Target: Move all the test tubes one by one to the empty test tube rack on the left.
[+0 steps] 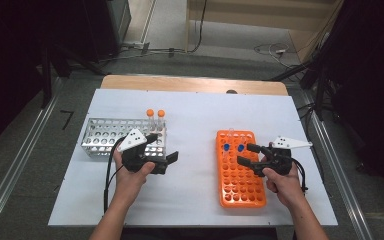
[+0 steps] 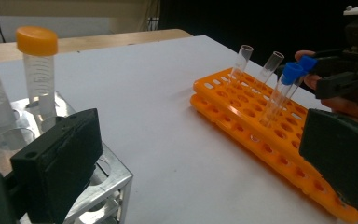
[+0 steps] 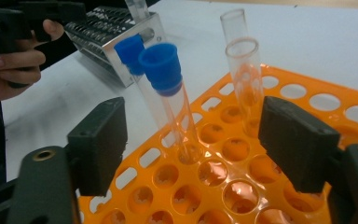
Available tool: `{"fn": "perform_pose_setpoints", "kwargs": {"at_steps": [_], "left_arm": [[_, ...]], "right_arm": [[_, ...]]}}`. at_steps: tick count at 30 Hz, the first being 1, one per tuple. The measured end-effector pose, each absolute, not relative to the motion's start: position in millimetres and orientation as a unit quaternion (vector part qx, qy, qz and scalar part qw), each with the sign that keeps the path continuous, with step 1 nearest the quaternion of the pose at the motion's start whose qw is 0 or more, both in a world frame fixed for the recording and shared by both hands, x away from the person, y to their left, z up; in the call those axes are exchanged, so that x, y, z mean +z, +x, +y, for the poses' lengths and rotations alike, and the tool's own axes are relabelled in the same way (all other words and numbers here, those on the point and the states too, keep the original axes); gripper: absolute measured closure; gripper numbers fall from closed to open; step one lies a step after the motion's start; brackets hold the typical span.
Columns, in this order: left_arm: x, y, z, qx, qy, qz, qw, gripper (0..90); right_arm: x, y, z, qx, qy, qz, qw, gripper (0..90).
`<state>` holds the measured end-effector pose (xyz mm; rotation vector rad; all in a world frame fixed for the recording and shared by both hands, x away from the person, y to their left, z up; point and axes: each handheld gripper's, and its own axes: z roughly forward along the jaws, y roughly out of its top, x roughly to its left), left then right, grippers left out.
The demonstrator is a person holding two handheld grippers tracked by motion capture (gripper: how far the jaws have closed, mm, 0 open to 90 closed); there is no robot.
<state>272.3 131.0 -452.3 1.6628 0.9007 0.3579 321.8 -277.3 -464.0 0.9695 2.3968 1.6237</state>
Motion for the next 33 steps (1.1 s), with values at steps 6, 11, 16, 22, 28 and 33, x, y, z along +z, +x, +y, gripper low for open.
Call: {"fn": "perform_pose_setpoints", "kwargs": {"at_steps": [6,11,16,22,28,33], "left_arm": [[-455,272,125,0.146,0.715,0.381,0.568,0.0],[-456,272,120,0.143,0.719,0.377,0.566,0.0],[-457,273,117,0.142,0.722,0.377,0.562,0.0],[-458,273,115,0.140,0.725,0.375,0.561,0.0],[-459,273,111,0.139,0.728,0.372,0.559,0.0],[-459,274,109,0.135,0.729,0.371,0.559,0.0]], "right_arm": [[-469,323,-270,0.510,0.308,0.801,0.053,40.2],[-472,325,-266,0.495,0.300,0.814,0.053,51.9],[-474,326,-265,0.495,0.297,0.815,0.054,59.5],[-476,325,-261,0.484,0.286,0.825,0.065,64.8],[-478,325,-257,0.471,0.275,0.835,0.076,67.5],[-478,325,-254,0.463,0.271,0.839,0.089,67.3]]}}
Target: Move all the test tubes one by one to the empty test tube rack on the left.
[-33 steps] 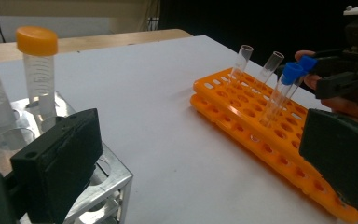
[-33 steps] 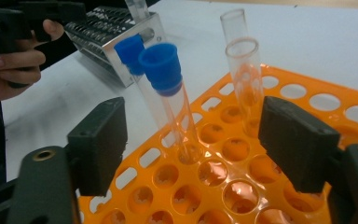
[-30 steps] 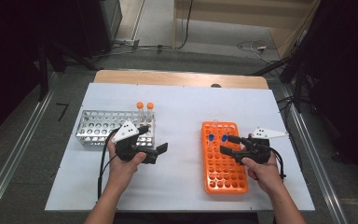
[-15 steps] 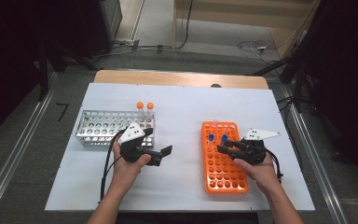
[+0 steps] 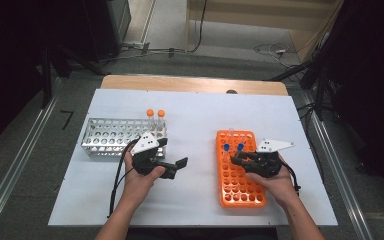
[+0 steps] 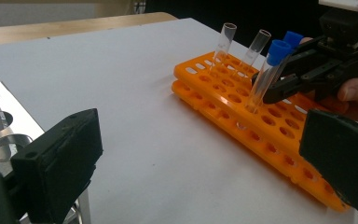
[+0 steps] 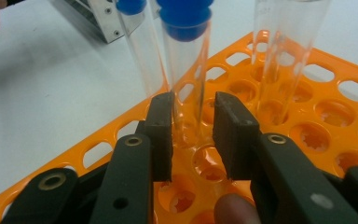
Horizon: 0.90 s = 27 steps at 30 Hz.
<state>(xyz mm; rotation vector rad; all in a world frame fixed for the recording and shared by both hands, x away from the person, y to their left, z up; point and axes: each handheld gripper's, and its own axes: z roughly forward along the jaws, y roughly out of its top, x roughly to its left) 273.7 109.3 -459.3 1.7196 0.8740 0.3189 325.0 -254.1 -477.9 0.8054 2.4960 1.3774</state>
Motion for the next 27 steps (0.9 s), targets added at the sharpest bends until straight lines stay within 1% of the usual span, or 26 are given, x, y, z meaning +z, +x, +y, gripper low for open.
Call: {"fn": "perform_pose_setpoints", "kwargs": {"at_steps": [3,5,13,17,27], "left_arm": [[-460,274,108,0.133,0.731,0.370,0.558,0.0],[-460,274,107,0.133,0.731,0.369,0.559,0.0],[-461,274,106,0.132,0.733,0.368,0.557,0.0],[-461,274,106,0.133,0.733,0.367,0.557,0.0],[-456,272,106,0.135,0.731,0.364,0.562,0.0]], "right_arm": [[-478,324,-253,0.462,0.261,0.843,0.092,74.0],[-478,324,-252,0.460,0.258,0.844,0.097,74.9],[-475,325,-254,0.471,0.259,0.838,0.092,75.4],[-468,323,-257,0.484,0.263,0.829,0.094,75.4],[-448,318,-269,0.514,0.259,0.814,0.079,75.5]]}}
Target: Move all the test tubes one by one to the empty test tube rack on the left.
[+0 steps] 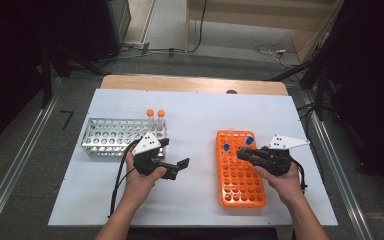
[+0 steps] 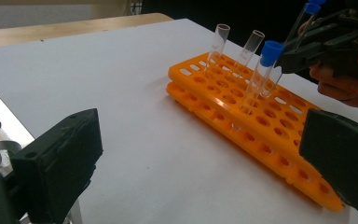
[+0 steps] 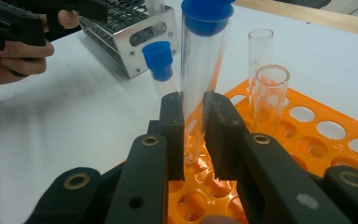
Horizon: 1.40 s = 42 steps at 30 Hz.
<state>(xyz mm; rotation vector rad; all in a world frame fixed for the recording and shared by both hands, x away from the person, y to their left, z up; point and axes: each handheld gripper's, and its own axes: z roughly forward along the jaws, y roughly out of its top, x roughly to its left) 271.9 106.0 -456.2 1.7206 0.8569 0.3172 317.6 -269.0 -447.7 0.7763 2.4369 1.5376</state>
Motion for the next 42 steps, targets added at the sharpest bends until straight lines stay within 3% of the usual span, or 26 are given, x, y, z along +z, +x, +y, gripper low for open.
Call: {"fn": "perform_pose_setpoints", "kwargs": {"at_steps": [16,23,31,39,42], "left_arm": [[-447,268,102,0.133,0.730,0.348,0.573,0.1],[-442,264,94,0.128,0.731,0.337,0.579,4.7],[-438,261,82,0.102,0.737,0.315,0.590,31.2],[-436,255,66,0.078,0.746,0.283,0.597,51.5],[-437,254,61,0.073,0.751,0.276,0.595,54.7]], "right_arm": [[-439,304,-249,0.522,0.226,0.821,0.050,75.5],[-440,300,-233,0.519,0.216,0.826,0.036,75.5],[-443,294,-214,0.512,0.209,0.833,0.020,75.5],[-446,287,-196,0.504,0.198,0.840,0.014,75.6],[-447,284,-190,0.501,0.193,0.844,0.010,75.5]]}}
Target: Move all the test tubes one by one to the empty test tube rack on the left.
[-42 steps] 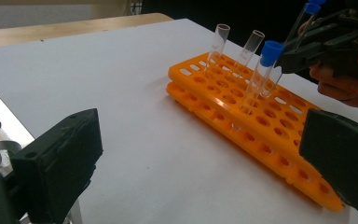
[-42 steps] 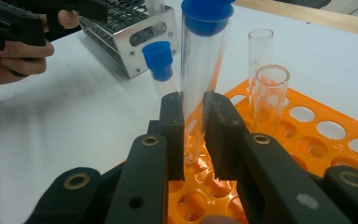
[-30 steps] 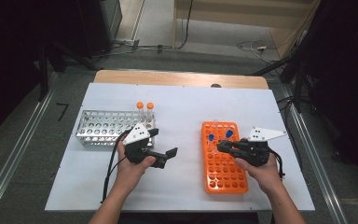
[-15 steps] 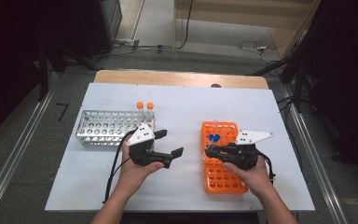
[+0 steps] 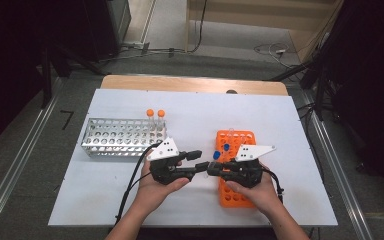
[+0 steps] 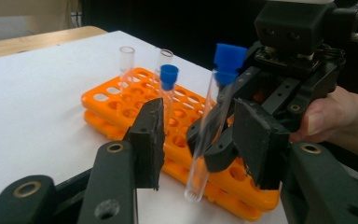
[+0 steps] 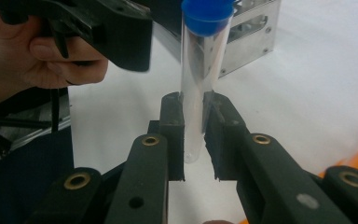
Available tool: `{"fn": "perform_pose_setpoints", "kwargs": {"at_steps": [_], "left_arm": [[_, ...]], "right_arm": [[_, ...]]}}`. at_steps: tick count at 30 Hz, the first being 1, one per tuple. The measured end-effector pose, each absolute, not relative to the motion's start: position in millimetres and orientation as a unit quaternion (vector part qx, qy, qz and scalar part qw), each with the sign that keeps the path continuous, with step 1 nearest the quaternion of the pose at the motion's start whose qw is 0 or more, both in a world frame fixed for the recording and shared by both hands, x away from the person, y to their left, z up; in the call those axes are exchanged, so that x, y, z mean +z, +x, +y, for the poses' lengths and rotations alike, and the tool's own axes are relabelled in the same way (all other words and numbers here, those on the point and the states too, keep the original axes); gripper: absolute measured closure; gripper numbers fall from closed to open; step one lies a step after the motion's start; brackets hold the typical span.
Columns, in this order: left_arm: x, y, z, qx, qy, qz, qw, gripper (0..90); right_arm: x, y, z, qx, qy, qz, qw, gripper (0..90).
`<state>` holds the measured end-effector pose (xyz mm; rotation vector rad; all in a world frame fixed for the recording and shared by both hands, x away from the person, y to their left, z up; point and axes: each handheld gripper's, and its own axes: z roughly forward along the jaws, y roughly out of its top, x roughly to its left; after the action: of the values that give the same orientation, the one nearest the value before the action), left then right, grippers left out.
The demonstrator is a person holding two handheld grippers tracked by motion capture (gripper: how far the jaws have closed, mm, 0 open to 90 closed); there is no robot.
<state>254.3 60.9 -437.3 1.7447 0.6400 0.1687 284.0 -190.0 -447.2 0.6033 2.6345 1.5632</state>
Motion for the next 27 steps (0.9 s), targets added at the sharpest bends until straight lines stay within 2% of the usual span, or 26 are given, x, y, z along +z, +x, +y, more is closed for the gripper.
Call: {"fn": "perform_pose_setpoints", "kwargs": {"at_steps": [5,13,21,27], "left_arm": [[-438,253,54,0.058,0.757,0.263,0.595,58.8],[-439,252,52,0.046,0.763,0.251,0.594,73.1],[-437,250,53,0.073,0.769,0.243,0.587,76.5],[-436,251,55,0.072,0.764,0.246,0.592,77.1]], "right_arm": [[-450,279,-180,0.491,0.181,0.852,0.006,75.6],[-451,272,-169,0.486,0.159,0.859,0.002,75.5],[-452,273,-169,0.488,0.157,0.859,-0.001,75.4],[-451,273,-169,0.494,0.159,0.855,-0.001,75.1]]}}
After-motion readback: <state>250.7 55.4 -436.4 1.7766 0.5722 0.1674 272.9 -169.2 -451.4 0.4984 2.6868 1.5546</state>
